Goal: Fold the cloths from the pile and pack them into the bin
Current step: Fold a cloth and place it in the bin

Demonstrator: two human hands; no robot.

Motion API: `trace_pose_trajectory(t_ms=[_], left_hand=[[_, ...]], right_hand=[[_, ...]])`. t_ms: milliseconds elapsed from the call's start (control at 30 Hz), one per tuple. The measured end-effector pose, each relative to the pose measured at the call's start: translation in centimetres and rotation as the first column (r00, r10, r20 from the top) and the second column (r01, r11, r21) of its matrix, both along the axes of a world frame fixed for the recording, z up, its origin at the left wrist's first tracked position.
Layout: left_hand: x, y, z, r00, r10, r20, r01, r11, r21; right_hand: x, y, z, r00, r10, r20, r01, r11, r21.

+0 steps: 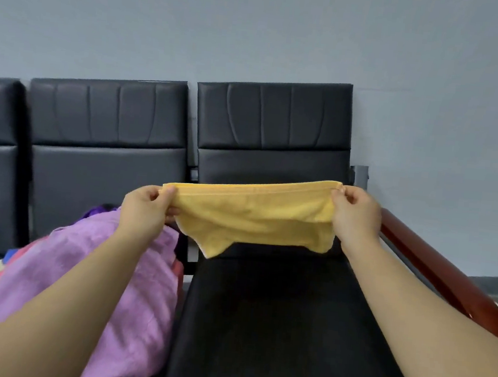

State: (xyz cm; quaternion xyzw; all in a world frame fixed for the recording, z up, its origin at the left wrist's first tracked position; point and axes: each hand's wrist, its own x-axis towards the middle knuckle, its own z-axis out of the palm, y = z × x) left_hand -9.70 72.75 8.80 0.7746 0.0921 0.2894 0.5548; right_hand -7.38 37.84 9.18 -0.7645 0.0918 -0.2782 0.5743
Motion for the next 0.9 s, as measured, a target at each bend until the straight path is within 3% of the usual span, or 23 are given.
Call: trace_pose_trajectory(t_ms=[233, 333, 400, 467, 533, 600, 667, 767, 900], left_hand=[[-2.3, -0.7, -1.4, 1.000, -0.001, -0.012, 0.002, 0.993, 0.121], [-3.6, -0.5, -4.2, 0.993, -0.042, -0.112, 0.062, 0.982, 0.179], [-4.4, -0.3, -6.6, 0.978, -0.063, -0.199, 0.100, 0.978, 0.183], [-5.1, -0.1, -9.2, 0.948, -0.099, -0.303, 0.141, 0.983, 0.117], [-5.8, 0.1, -12.4, 0.872, -0.145, -0.467, 0.190, 0.981, 0.050], [-6.5, -0.2, -15.0, 0.766, -0.175, -0.618, 0.220, 0.975, -0.003], [-6.9, -0.8, -16.6, 0.720, -0.188, -0.668, 0.232, 0.972, -0.023], [-6.3, -1.7, -16.8, 0.752, -0.144, -0.643, 0.219, 0.975, 0.037], [-4.7, -1.0, -17.3, 0.816, -0.077, -0.572, 0.134, 0.989, 0.058]], right_hand=[[-1.9, -1.0, -2.3, 0.999, 0.035, -0.006, -0.035, 0.999, 0.021], [-3.3, -1.8, -4.7, 0.989, 0.097, -0.113, -0.099, 0.995, -0.015], [-4.4, -2.3, -6.5, 0.956, 0.127, -0.264, -0.150, 0.986, -0.068], [-5.0, -2.7, -8.5, 0.863, 0.164, -0.477, -0.236, 0.967, -0.094], [-5.7, -2.8, -10.5, 0.715, 0.188, -0.674, -0.318, 0.945, -0.074], [-6.4, -2.7, -11.8, 0.574, 0.217, -0.790, -0.361, 0.932, -0.007], [-6.7, -2.4, -12.6, 0.500, 0.228, -0.835, -0.374, 0.927, 0.029], [-6.0, -2.4, -13.7, 0.492, 0.192, -0.849, -0.356, 0.935, 0.005], [-4.0, -2.7, -15.1, 0.610, 0.140, -0.780, -0.286, 0.957, -0.052]])
